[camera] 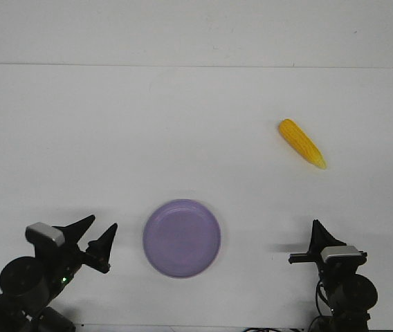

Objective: Place corn on plate with both arms
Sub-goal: 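Release the plate and pull the left gripper back, then reach the right gripper forward and grasp the yellow corn cob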

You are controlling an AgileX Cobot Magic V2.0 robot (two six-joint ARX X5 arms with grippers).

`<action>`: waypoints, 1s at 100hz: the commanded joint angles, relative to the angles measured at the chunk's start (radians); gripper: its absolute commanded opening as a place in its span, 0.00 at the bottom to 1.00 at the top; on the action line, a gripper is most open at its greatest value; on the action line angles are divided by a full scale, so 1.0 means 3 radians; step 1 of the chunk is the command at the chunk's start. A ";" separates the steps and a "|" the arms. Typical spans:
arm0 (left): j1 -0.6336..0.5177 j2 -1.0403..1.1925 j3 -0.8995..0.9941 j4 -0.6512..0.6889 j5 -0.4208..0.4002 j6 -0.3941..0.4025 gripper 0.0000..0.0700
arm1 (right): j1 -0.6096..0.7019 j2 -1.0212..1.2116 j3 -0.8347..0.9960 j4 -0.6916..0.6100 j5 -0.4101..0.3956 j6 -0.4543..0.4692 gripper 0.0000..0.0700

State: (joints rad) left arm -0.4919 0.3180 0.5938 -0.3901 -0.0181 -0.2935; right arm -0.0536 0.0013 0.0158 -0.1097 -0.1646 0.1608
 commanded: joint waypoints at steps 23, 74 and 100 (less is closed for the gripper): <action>-0.0013 -0.0125 0.0011 -0.0221 -0.0066 0.0053 0.60 | -0.0006 0.0189 0.0637 0.0167 0.0234 0.0875 0.00; -0.0014 -0.0126 0.0011 -0.0217 -0.0106 0.0066 0.60 | 0.0036 0.3766 0.3290 -0.0927 0.0174 -0.0713 0.98; -0.0014 -0.0126 0.0011 -0.0243 -0.0127 0.0065 0.60 | 0.0050 0.5517 0.4529 -0.1405 0.0235 -0.1211 0.98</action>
State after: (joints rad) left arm -0.4915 0.2764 0.5934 -0.4656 -0.0536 -0.2859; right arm -0.0402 1.5406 1.2896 -0.5106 -0.1013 -0.1341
